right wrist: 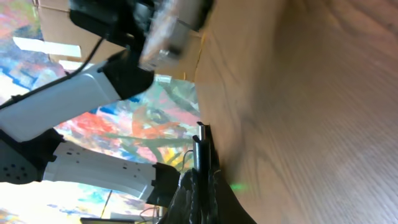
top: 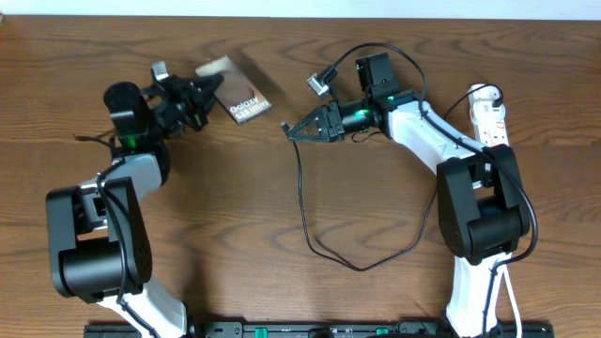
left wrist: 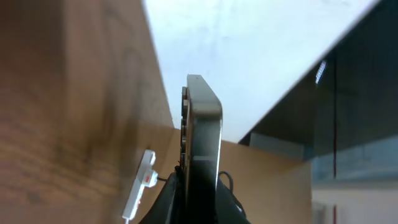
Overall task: Plug charger to phone and switch on socket
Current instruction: 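Move the phone with the left gripper toward the plug held by the right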
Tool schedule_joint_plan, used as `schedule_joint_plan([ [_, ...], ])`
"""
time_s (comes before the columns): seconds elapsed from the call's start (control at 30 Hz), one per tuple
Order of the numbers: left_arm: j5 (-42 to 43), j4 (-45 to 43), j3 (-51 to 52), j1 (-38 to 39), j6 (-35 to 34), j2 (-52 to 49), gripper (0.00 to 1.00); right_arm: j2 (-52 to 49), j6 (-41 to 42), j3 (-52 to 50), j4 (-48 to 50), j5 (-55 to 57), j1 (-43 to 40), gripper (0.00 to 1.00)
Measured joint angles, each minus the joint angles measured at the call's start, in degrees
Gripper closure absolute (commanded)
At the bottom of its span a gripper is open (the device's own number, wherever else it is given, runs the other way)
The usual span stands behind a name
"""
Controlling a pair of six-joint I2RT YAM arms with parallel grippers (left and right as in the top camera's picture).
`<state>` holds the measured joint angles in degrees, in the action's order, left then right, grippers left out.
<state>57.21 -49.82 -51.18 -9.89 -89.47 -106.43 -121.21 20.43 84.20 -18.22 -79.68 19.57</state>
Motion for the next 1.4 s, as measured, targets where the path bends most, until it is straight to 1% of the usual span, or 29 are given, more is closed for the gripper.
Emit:
schedule_joint_plan([
  [0.17,-0.6,0.0,0.7,0.3,-3.3,-0.7,0.93,0.0,5.6,0.0,4.4,-0.3,2.3,0.99],
  [0.37,-0.1,-3.3,0.8,0.3,-4.2,-0.7,0.93,0.0,10.4,0.0,5.3,-0.3,4.5,0.99],
  [0.7,0.5,-4.1,0.8,0.3,-2.1,-0.7,0.93,0.0,16.6,0.0,6.3,-0.4,4.6,0.99],
  [1.03,1.0,-4.2,0.8,0.3,-0.5,-0.7,0.93,0.0,26.8,-0.1,19.6,-1.5,4.6,0.99],
  [1.17,1.1,-4.2,0.8,0.3,-0.5,-0.7,0.93,0.0,29.0,-0.1,20.2,-1.5,4.6,0.99],
  [1.4,1.1,-4.2,0.7,0.3,-0.5,-0.7,0.93,0.0,30.3,-0.1,20.2,-0.8,4.6,0.99],
])
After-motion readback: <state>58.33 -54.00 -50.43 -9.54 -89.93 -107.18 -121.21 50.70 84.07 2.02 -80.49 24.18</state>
